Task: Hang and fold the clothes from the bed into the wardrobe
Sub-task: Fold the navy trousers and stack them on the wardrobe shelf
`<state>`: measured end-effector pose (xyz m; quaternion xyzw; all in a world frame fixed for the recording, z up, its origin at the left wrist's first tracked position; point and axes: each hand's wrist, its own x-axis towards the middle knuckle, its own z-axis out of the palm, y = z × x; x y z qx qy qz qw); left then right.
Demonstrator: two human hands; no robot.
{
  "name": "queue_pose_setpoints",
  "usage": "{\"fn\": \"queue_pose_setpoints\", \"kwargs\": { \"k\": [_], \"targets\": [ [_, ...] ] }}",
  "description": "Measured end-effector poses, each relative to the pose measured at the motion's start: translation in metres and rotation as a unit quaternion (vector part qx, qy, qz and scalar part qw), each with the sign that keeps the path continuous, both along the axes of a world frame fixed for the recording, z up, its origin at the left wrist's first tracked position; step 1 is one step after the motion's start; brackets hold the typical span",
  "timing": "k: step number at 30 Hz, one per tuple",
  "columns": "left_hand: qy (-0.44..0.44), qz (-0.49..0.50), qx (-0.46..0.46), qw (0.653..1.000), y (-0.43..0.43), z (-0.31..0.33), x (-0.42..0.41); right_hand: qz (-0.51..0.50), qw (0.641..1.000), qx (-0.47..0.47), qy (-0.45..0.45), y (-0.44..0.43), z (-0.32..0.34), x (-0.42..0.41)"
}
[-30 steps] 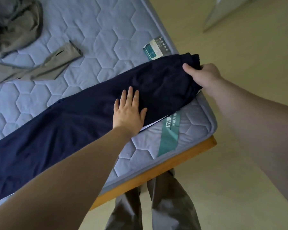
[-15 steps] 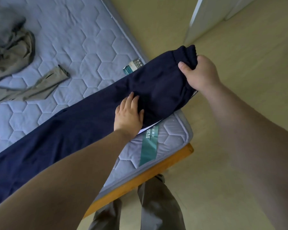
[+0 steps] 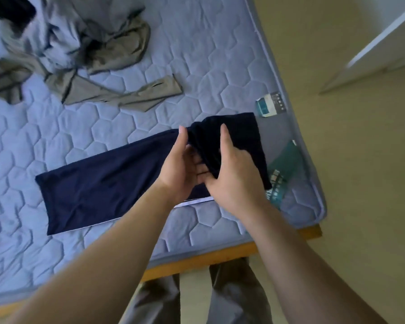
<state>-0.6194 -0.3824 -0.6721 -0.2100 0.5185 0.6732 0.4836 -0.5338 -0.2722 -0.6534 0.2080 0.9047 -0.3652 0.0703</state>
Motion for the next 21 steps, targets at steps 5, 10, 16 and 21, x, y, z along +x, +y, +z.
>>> {"fn": "queue_pose_setpoints", "kwargs": {
  "k": [5, 10, 16, 21],
  "targets": [
    [-0.072, 0.096, -0.004, 0.993, -0.142, -0.005, -0.036, 0.145, 0.984, -0.095, -0.034, -0.129, -0.015, -0.023],
    [-0.032, 0.075, -0.078, 0.994, -0.260, -0.023, -0.060, 0.241, 0.962, -0.102, -0.074, -0.238, -0.042, -0.054],
    [-0.011, 0.161, -0.160, 0.974, -0.356, -0.057, -0.089, 0.269, 0.959, -0.070, -0.051, -0.337, -0.089, -0.096],
    [0.037, 0.141, -0.180, 0.973, -0.419, -0.089, -0.114, 0.212, 0.975, 0.038, 0.051, -0.386, -0.132, -0.115]
  ]
}}
